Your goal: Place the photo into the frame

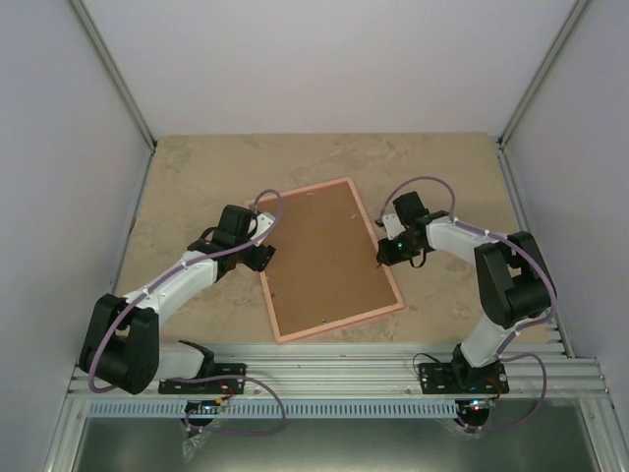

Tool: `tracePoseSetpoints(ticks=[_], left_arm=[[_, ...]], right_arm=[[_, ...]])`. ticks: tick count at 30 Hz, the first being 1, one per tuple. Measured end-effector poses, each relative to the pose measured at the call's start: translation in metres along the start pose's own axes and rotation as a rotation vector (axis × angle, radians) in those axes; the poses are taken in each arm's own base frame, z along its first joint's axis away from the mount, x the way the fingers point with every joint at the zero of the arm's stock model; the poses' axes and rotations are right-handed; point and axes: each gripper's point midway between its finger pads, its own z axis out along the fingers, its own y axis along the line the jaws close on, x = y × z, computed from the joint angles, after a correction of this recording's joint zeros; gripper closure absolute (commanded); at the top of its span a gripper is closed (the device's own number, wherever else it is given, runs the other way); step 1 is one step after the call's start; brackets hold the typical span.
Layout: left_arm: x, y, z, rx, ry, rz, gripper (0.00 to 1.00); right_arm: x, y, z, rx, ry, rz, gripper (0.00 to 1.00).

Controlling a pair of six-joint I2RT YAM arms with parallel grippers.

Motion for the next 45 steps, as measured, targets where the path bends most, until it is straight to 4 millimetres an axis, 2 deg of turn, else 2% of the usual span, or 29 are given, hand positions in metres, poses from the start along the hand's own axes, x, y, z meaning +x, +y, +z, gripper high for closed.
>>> tracePoseSetpoints(ticks=[5,8,9,11,14,16,20,23,29,35,45], left_arm=[[-0.001,0.000,0.000,-0.001,-0.004,0.000,0.25],[-0.001,0.000,0.000,0.001,-0.005,0.000,0.25],[-0.001,0.000,0.000,0.002,-0.005,0.000,0.24],[-0.001,-0.001,0.000,0.006,-0.006,-0.001,0.24],[-0.001,0.000,0.000,0.017,-0.009,-0.014,0.24],[-0.002,0.002,0.000,0.023,-0.009,-0.028,0.24],[-0.011,0.007,0.003,0.029,-0.014,-0.048,0.24],[-0.016,0.010,0.005,0.031,-0.016,-0.058,0.24],[-0.016,0.011,0.006,0.037,-0.016,-0.075,0.24],[-0.015,0.011,0.006,0.036,-0.016,-0.081,0.24],[-0.014,0.015,0.006,0.028,-0.013,-0.090,0.25]], right_arm=[[-0.003,0.001,0.000,-0.001,0.004,-0.035,0.75],[-0.004,0.001,-0.002,0.001,0.012,-0.050,0.62],[-0.005,0.001,-0.004,0.002,0.012,-0.055,0.55],[-0.015,0.002,-0.009,0.003,-0.006,-0.080,0.46],[-0.041,0.005,-0.020,0.010,-0.073,-0.122,0.36],[-0.066,0.007,-0.031,0.017,-0.139,-0.141,0.30],[-0.116,0.009,-0.039,0.025,-0.244,-0.139,0.24],[-0.146,0.004,-0.027,0.028,-0.271,-0.112,0.23],[-0.166,-0.007,0.013,0.033,-0.231,-0.060,0.24],[-0.167,-0.009,0.034,0.018,-0.200,-0.033,0.27],[-0.152,-0.008,0.045,-0.006,-0.166,-0.044,0.43]])
